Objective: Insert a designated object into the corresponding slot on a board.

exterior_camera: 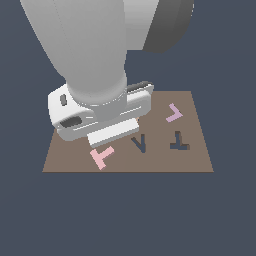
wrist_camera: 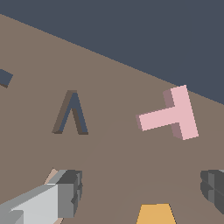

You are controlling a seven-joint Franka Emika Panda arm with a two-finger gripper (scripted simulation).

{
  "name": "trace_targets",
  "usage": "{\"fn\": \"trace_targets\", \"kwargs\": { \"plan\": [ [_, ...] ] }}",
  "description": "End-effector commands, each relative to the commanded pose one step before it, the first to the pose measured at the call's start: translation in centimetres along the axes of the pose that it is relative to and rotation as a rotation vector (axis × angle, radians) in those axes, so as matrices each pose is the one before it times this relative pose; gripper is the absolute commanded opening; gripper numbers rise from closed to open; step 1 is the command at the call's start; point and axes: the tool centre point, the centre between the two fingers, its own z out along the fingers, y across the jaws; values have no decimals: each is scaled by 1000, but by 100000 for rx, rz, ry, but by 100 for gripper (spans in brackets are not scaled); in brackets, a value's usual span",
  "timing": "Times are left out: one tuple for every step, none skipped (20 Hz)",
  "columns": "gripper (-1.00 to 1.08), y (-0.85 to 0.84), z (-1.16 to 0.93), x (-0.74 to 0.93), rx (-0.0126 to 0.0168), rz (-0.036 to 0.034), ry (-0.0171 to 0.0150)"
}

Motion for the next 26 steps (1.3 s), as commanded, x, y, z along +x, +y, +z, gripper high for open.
{"fn": "trace_targets", "kwargs": {
  "plan": [
    [100,1063,1166,770,-17,-5700,74],
    [100,388,414,278,-11,-1999,7],
    [100,364,390,265,-12,-1890,5],
    [100,342,365,251,-12,-1773,4],
    [100,319,339,235,-12,-1653,3],
    [100,294,313,221,-12,-1535,2],
    [100,270,287,207,-12,-1413,1],
    [100,246,260,192,-12,-1290,0],
    [100,221,234,177,-11,-1168,0],
    [100,198,211,162,-11,-1056,-1],
    [100,179,188,145,-10,-944,-1],
    [100,158,167,130,-9,-840,-1],
    [100,139,146,116,-8,-737,-1],
    [100,119,125,102,-7,-637,-1],
    [100,100,105,89,-6,-539,-1],
    [100,81,85,76,-5,-442,-1],
    [100,64,65,63,-4,-345,-1],
    [100,48,45,49,-3,-249,-1],
    [100,25,27,42,-2,-169,-1],
    [100,18,10,21,-1,-69,-1],
    [100,12,1,1,0,0,0],
    [100,-58,-4,-51,34,201,-39],
    [100,3,41,-1,0,0,0],
    [100,10,122,-2,0,0,0],
    [100,17,204,-4,0,0,0],
    [100,-14,275,26,-10,-68,10]
  ]
}}
